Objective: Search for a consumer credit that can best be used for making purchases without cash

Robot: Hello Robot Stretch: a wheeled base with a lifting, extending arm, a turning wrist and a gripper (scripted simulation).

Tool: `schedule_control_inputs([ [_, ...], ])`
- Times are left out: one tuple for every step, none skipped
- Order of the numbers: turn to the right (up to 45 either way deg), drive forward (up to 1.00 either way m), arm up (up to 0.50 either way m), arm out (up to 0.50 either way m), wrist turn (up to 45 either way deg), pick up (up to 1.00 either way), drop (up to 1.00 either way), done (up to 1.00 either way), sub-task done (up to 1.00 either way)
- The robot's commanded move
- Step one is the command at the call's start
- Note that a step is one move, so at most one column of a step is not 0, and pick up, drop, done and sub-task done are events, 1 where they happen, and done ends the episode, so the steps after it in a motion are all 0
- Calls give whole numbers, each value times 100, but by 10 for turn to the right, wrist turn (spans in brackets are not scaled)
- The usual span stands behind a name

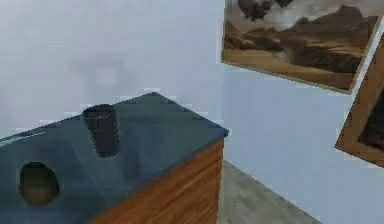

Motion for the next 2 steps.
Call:
schedule_control_inputs([
  [-450, 0, 0, 0, 0, 0, 0, 0, 0],
  [-90, 0, 0, 0, 0, 0, 0, 0, 0],
])
